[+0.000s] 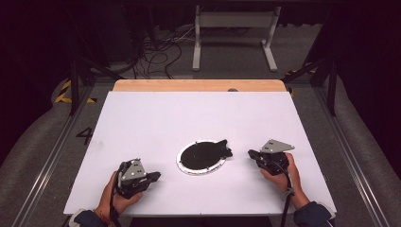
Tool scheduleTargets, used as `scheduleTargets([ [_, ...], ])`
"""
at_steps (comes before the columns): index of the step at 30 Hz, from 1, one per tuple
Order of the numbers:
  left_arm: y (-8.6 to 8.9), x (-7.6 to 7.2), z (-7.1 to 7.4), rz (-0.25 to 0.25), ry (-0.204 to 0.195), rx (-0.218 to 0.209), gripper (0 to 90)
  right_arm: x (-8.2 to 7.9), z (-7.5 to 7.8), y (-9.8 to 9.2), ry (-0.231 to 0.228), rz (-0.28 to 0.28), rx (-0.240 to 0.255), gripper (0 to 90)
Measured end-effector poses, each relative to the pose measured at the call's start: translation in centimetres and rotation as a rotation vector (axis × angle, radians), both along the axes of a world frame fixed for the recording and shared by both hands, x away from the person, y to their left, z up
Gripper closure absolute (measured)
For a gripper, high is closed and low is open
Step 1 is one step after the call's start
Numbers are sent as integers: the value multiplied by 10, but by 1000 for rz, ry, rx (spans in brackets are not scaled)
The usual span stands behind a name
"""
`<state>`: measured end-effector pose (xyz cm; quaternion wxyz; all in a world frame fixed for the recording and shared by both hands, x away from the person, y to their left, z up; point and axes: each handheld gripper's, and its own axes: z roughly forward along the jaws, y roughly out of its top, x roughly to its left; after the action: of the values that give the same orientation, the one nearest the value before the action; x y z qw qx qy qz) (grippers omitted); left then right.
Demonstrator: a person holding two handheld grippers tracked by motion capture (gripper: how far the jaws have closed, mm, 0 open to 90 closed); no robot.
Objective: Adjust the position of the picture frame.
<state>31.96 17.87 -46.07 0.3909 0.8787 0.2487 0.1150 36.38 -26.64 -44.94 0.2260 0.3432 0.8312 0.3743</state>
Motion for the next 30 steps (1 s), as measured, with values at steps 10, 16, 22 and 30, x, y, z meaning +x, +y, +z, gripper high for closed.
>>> scheduleTargets([
  [10, -34, 19, -1, -75, 45, -14, 899, 21, 1, 34, 15, 29, 12, 900],
  [16, -54, 21, -4, -120, 56, -6, 895, 26, -4, 45, 34, 58, -3, 900],
  [22, -67, 23, -5, -132, 58, 5, 898, 25, -5, 47, 44, 83, -8, 900],
  [30, -70, 31, -4, -146, 43, 20, 899, 25, -6, 47, 51, 97, -35, 900],
])
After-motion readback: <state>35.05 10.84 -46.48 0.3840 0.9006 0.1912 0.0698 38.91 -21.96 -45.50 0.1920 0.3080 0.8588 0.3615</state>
